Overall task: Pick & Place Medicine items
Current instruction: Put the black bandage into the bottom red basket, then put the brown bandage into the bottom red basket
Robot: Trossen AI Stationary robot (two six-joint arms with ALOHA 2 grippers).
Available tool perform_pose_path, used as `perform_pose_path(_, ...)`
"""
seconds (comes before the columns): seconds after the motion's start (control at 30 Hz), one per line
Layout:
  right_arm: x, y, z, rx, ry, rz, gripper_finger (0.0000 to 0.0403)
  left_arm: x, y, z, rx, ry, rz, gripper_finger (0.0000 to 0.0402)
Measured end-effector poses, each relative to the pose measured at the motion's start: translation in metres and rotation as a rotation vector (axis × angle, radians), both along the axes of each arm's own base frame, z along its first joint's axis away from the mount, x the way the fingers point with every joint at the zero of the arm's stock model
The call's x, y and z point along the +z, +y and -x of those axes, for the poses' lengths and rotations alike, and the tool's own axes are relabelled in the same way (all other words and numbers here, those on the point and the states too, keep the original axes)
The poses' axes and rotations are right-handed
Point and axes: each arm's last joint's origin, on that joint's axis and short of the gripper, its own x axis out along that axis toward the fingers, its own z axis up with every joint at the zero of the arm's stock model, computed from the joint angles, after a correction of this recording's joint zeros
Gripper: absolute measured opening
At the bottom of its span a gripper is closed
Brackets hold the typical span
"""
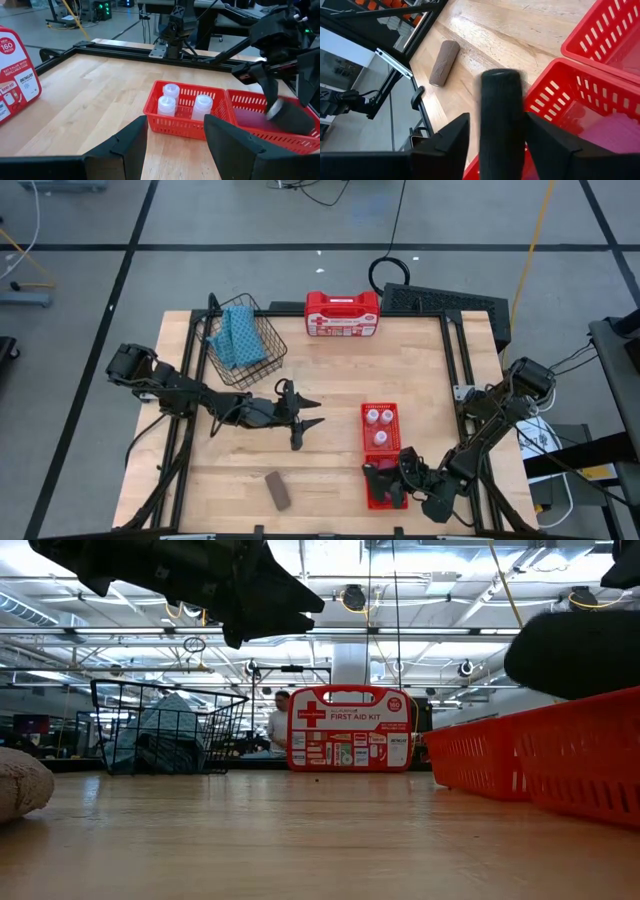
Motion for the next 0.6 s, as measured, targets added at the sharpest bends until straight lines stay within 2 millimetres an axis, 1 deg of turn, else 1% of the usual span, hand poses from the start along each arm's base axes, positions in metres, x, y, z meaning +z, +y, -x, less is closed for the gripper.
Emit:
perform_pose_path(0.17, 0.0, 0.0, 0.0, 0.011, 0.009, -0.005, 0.021, 0.0, 0.0, 0.0, -0.001, 0.002, 0.0, 0.0205)
perform_pose_path(0.27, 0.0, 0.001, 0.0, 0.029, 0.016, 0.008, 0.022, -0.001, 0.0, 0.0, -0.001, 0.009, -0.002, 0.0205)
perform_pose_path(0.4, 0.002, 0.0, 0.001, 0.045, 0.012, 0.03, 0.0218, -0.002, 0.0, 0.0, -0.001, 0.017, -0.004, 0.0205)
perform_pose_path(0.6, 0.024, -0.005, 0.004, 0.096, -0.032, 0.066, 0.0205, -0.002, 0.0, 0.0, -0.001, 0.02, -0.005, 0.0205)
